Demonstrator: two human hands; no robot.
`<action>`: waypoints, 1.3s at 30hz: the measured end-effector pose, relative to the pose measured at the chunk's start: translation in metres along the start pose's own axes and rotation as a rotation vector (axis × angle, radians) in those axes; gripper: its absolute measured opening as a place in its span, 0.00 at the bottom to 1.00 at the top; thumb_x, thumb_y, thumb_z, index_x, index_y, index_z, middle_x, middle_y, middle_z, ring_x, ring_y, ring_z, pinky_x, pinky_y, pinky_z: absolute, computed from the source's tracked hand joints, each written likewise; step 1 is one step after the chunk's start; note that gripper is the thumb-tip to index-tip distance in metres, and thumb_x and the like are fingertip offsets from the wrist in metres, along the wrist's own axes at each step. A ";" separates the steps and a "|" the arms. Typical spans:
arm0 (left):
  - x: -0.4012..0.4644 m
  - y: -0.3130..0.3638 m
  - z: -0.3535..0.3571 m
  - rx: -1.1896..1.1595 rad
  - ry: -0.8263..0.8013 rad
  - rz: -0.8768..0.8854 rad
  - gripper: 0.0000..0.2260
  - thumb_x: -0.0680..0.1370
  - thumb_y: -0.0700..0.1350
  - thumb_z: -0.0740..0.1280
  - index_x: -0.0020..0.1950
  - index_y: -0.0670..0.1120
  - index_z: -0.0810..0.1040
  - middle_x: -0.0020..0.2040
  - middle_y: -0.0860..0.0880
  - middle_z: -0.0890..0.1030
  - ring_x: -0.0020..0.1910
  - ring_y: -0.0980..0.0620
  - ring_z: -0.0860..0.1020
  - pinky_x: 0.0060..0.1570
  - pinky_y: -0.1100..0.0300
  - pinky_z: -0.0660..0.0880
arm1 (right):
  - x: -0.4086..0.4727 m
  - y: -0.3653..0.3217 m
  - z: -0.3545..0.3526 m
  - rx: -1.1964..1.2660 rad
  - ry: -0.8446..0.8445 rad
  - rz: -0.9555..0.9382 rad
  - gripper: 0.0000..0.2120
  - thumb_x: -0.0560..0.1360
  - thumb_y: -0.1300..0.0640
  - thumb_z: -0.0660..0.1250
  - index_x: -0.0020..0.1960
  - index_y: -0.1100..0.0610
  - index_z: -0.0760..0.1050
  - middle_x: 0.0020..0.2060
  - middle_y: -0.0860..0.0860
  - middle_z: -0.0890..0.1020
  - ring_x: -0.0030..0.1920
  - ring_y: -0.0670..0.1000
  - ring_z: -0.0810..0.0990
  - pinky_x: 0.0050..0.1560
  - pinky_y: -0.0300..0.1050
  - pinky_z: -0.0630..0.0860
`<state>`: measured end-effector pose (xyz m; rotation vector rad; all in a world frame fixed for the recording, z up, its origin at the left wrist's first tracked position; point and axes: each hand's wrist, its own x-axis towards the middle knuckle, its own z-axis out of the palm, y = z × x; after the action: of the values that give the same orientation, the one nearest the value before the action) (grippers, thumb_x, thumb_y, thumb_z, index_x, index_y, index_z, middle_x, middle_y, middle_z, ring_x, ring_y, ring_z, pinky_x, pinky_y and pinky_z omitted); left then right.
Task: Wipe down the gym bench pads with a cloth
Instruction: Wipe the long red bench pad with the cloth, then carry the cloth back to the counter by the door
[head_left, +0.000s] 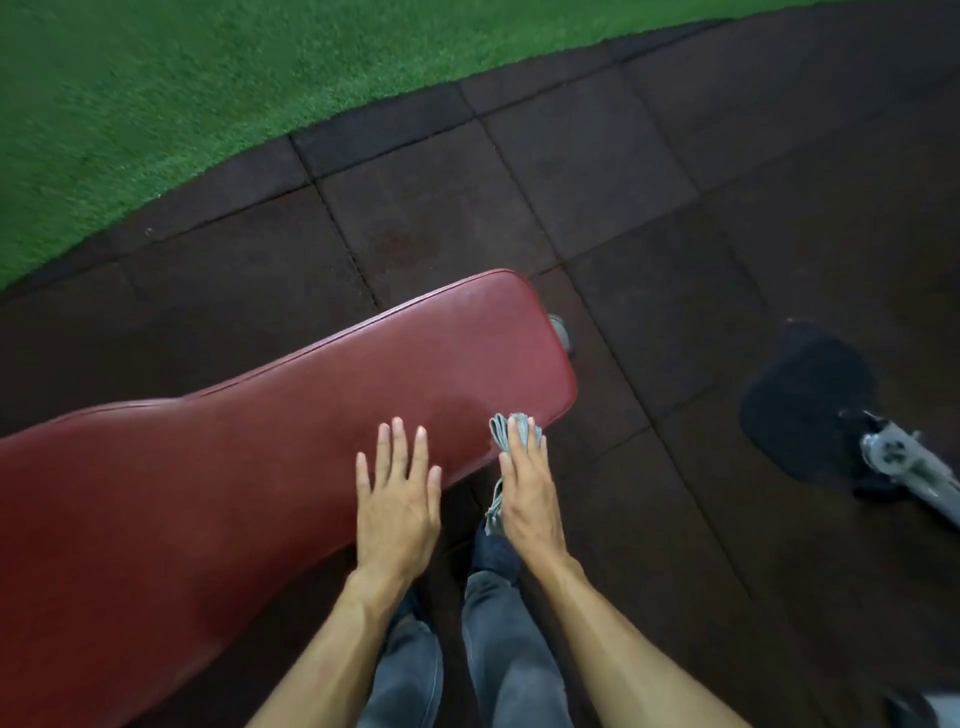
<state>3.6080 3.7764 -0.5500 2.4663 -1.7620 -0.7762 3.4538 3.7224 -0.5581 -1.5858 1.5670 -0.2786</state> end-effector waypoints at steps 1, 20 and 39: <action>-0.018 0.010 -0.012 0.013 -0.044 0.032 0.27 0.83 0.55 0.45 0.80 0.46 0.61 0.81 0.44 0.57 0.81 0.46 0.51 0.77 0.42 0.54 | -0.021 -0.007 -0.011 0.009 0.010 0.046 0.24 0.85 0.57 0.50 0.80 0.54 0.51 0.79 0.47 0.51 0.80 0.46 0.43 0.79 0.44 0.42; -0.065 0.318 -0.119 0.354 -0.433 0.623 0.17 0.84 0.53 0.52 0.68 0.49 0.71 0.67 0.48 0.75 0.68 0.46 0.72 0.66 0.50 0.68 | -0.153 0.011 -0.274 0.319 0.349 0.456 0.23 0.85 0.54 0.49 0.79 0.50 0.54 0.80 0.50 0.54 0.80 0.51 0.47 0.79 0.49 0.52; 0.134 0.632 -0.109 0.393 -0.515 0.676 0.16 0.84 0.52 0.53 0.65 0.48 0.74 0.65 0.47 0.77 0.65 0.44 0.75 0.63 0.48 0.70 | 0.051 0.139 -0.545 0.313 0.370 0.461 0.22 0.85 0.56 0.50 0.79 0.55 0.57 0.79 0.53 0.56 0.80 0.52 0.50 0.78 0.43 0.49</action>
<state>3.1251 3.3961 -0.3227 1.6650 -2.9285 -1.1181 2.9916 3.4766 -0.3470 -0.9337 2.0055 -0.5526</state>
